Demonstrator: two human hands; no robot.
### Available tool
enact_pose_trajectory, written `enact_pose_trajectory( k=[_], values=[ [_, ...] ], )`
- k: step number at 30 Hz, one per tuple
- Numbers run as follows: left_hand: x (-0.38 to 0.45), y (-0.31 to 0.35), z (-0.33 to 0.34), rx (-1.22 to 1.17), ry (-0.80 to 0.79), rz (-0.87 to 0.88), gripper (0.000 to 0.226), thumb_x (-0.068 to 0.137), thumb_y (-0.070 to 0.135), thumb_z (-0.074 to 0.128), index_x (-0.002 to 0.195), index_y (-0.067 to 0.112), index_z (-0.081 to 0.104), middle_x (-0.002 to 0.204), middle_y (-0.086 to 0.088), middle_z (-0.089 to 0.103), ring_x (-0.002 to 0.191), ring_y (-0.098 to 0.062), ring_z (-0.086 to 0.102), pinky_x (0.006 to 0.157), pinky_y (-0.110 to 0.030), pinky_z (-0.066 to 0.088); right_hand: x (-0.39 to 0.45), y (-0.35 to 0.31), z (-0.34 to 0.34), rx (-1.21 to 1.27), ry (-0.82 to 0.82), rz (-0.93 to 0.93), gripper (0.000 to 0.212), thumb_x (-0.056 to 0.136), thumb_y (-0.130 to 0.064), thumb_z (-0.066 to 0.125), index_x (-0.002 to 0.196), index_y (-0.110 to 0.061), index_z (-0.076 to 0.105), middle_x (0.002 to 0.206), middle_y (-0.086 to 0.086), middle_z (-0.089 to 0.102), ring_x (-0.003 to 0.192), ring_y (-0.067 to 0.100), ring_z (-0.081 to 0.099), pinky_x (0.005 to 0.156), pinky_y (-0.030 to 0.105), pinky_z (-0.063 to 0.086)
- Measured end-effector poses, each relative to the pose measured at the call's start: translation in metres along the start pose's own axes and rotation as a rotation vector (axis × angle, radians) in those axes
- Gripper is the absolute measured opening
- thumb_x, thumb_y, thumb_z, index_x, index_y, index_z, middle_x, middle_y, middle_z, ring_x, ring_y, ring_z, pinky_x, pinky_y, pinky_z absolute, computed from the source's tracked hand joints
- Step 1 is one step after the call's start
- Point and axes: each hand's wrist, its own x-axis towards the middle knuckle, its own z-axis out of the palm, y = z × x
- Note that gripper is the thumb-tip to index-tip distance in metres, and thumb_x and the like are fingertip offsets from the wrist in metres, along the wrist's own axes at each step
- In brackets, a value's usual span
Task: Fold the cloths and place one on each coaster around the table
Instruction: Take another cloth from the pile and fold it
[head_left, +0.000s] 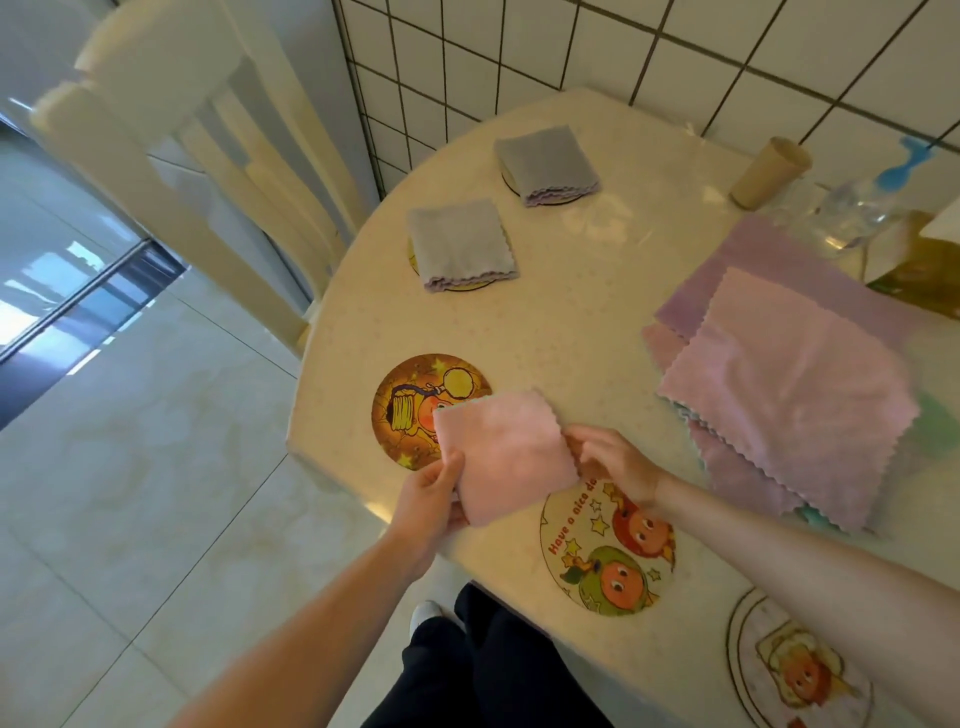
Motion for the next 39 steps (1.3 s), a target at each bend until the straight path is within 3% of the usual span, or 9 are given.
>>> enact_pose_trajectory(
  k=[7,11,17,21,23,28,33,36,39],
  values=[
    [-0.001,0.007,0.007,0.159,0.061,0.048,0.022,0.100,0.029,0.044,0.110,0.015,0.058,0.100,-0.011,0.066,0.079,-0.026,0.071,0.059,-0.035,0.058,0.019,0.005,0.004,-0.400,0.191,0.072,0.024,0.095,-0.029,0.048,0.090,-0.008,0.058,0.063,-0.005,0.049,0.057,0.009,0.044,0.053,0.023,0.032],
    [0.005,0.006,0.010,0.258,0.140,0.054,0.026,0.100,0.031,0.042,0.100,0.007,0.054,0.097,-0.014,0.061,0.082,-0.026,0.068,0.058,-0.039,0.059,0.021,0.007,0.010,-0.537,0.266,0.121,0.025,0.098,-0.033,0.041,0.096,-0.013,0.055,0.082,0.002,0.060,0.074,0.018,0.058,0.062,0.031,0.045],
    [0.011,0.003,0.011,0.514,0.350,0.079,0.028,0.096,0.035,0.049,0.089,0.008,0.055,0.080,-0.011,0.065,0.069,-0.026,0.066,0.052,-0.040,0.059,0.028,0.002,0.015,-0.627,0.313,0.220,0.024,0.095,-0.030,0.044,0.084,-0.012,0.057,0.077,0.002,0.061,0.067,0.017,0.057,0.061,0.032,0.048],
    [0.009,-0.001,0.000,0.654,0.472,0.085,0.021,0.087,0.037,0.061,0.078,0.018,0.059,0.071,0.000,0.067,0.068,-0.021,0.065,0.068,-0.040,0.056,0.028,-0.006,0.020,-0.725,0.409,0.188,0.022,0.092,-0.039,0.050,0.090,-0.018,0.054,0.081,-0.003,0.060,0.074,0.019,0.059,0.063,0.033,0.049],
    [0.008,0.002,0.003,0.644,0.454,0.049,0.023,0.084,0.043,0.064,0.079,0.020,0.065,0.070,0.003,0.069,0.072,-0.019,0.065,0.070,-0.037,0.055,0.030,-0.011,0.021,-0.774,0.425,0.154,0.025,0.090,-0.041,0.054,0.096,-0.016,0.053,0.092,-0.001,0.061,0.083,0.022,0.059,0.066,0.032,0.047],
    [0.013,0.007,0.022,0.477,0.387,-0.073,0.031,0.077,0.038,0.071,0.080,0.008,0.064,0.069,0.000,0.062,0.064,-0.018,0.055,0.052,-0.026,0.040,0.040,-0.016,0.024,-0.748,0.419,0.187,0.031,0.088,-0.041,0.057,0.101,-0.014,0.051,0.101,0.003,0.063,0.089,0.025,0.060,0.069,0.033,0.048],
    [0.005,0.023,0.030,0.329,0.259,-0.007,0.014,0.080,0.014,0.067,0.093,0.009,0.067,0.090,-0.011,0.069,0.079,-0.022,0.063,0.063,-0.031,0.051,0.044,-0.018,0.020,-0.574,0.344,0.281,0.033,0.083,-0.033,0.061,0.106,-0.011,0.052,0.101,0.006,0.062,0.089,0.026,0.061,0.066,0.030,0.046],
    [-0.003,0.039,0.030,0.215,0.062,0.039,0.031,0.073,0.016,0.065,0.103,0.010,0.064,0.101,-0.017,0.068,0.089,-0.027,0.065,0.068,-0.041,0.052,0.047,-0.022,0.018,-0.409,0.296,0.338,0.032,0.076,-0.023,0.065,0.103,-0.009,0.054,0.100,0.007,0.062,0.088,0.023,0.060,0.061,0.028,0.044],
    [0.000,0.056,0.019,0.096,-0.080,0.012,0.047,0.066,0.015,0.065,0.113,0.012,0.060,0.110,-0.021,0.065,0.097,-0.031,0.063,0.077,-0.044,0.050,0.047,-0.033,0.021,-0.085,0.298,0.390,0.015,0.077,-0.016,0.062,0.089,-0.012,0.055,0.092,0.008,0.064,0.087,0.024,0.062,0.072,0.034,0.051]
  ],
)
